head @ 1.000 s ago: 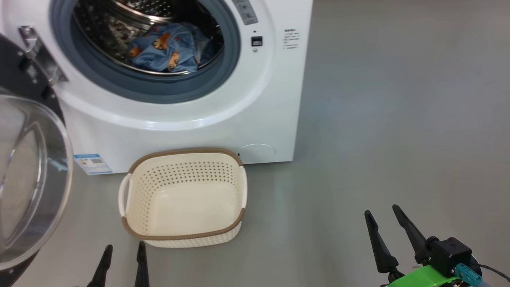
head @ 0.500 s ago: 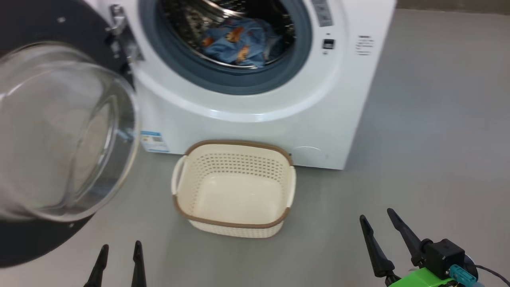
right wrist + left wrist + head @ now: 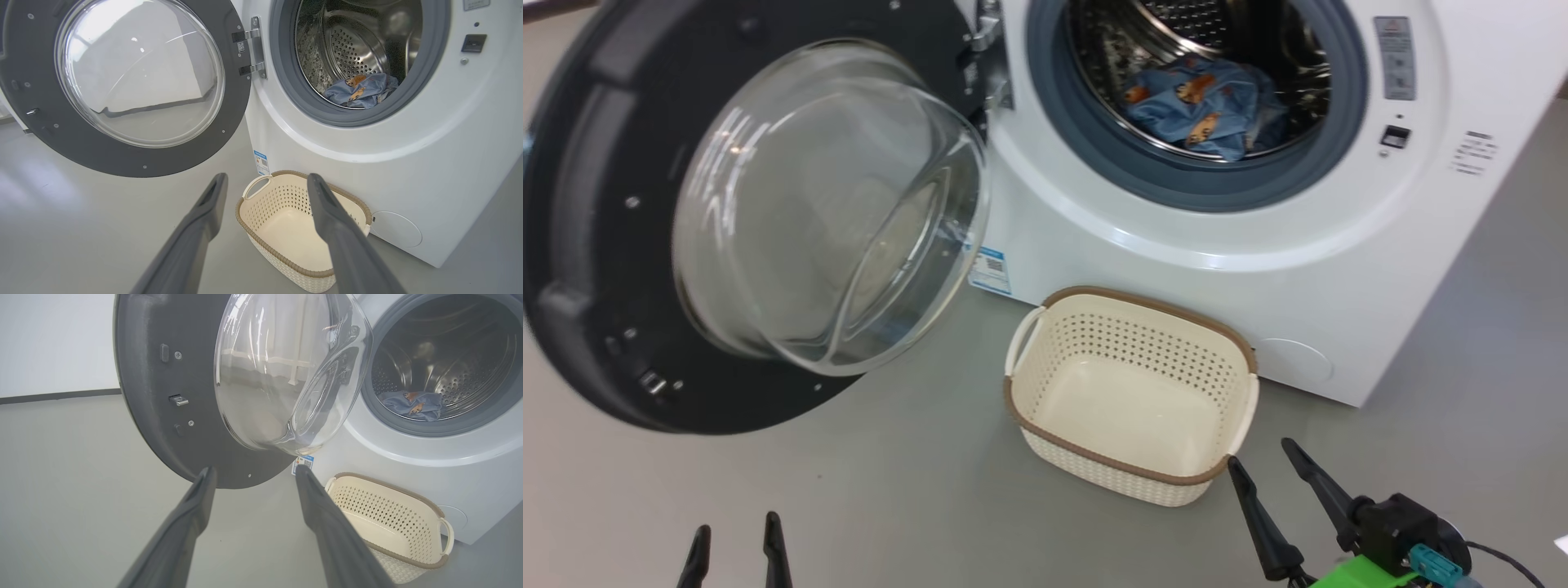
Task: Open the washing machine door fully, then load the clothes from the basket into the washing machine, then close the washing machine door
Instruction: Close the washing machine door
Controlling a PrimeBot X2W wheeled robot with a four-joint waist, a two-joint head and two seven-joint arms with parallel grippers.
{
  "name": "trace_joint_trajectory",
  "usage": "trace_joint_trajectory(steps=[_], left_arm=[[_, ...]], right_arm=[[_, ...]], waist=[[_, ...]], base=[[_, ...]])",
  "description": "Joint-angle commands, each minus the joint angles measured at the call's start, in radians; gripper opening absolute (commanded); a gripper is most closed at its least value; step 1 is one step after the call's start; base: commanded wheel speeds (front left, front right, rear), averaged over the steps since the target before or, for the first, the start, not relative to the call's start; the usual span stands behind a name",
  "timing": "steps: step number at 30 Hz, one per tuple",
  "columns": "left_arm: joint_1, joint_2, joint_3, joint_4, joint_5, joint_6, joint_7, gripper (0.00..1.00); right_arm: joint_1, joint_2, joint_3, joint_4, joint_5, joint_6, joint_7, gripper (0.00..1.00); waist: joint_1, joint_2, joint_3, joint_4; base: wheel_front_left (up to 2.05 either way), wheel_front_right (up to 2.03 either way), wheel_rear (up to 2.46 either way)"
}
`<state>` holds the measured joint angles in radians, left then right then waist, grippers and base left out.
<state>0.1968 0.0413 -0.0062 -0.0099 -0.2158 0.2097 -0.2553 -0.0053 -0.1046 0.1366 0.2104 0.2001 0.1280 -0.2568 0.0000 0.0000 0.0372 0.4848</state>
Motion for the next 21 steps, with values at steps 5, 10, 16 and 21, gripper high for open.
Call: trace_joint_trajectory(steps=[5, 10, 16, 21], left_arm=[[0.0, 0.009, 0.041, -0.061, -0.028, 0.035, -0.006, 1.0], [0.01, 0.009, 0.042, -0.083, -0.042, 0.059, -0.006, 1.0], [0.019, 0.009, 0.042, -0.09, -0.059, 0.074, -0.006, 1.0], [0.02, 0.009, 0.046, -0.083, -0.104, 0.078, -0.006, 0.0]], right_arm=[[-0.077, -0.026, 0.067, 0.004, 0.009, 0.003, -0.005, 1.0], [-0.098, -0.036, 0.091, 0.017, 0.015, 0.003, -0.005, 1.0], [-0.113, -0.042, 0.109, 0.027, 0.021, 0.003, -0.005, 1.0], [-0.115, -0.045, 0.112, 0.03, 0.026, 0.003, -0.005, 1.0]], waist=[[0.0, 0.0, 0.018, 0.058], [0.0, 0.0, 0.027, 0.062], [0.0, 0.0, 0.031, 0.064], [0.0, 0.0, 0.031, 0.063]], base=[[0.0, 0.0, 0.0], [0.0, 0.0, 0.0], [0.0, 0.0, 0.0], [0.0, 0.0, 0.0]])
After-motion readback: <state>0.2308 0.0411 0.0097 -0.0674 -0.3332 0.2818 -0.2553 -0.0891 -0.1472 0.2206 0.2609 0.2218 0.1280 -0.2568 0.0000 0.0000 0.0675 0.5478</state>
